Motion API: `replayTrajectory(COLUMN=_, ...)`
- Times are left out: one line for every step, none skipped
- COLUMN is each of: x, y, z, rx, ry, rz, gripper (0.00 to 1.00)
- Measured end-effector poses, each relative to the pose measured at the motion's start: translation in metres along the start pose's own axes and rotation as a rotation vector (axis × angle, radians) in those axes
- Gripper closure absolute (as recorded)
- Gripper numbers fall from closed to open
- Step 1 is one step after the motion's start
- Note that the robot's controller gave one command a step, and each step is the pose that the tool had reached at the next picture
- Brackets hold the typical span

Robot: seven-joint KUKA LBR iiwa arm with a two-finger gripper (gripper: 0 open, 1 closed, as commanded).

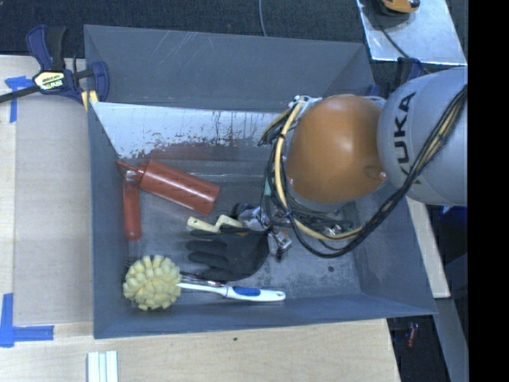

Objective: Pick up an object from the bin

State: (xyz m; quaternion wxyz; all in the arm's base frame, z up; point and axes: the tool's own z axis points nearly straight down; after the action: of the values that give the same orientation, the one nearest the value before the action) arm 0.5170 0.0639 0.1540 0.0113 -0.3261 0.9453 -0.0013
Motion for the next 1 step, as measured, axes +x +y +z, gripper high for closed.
replayTrajectory(x=-0.003, y=0.0031, z=-0.0753, rx=-0.002, ry=0.003, rz=0.064, gripper=1.0)
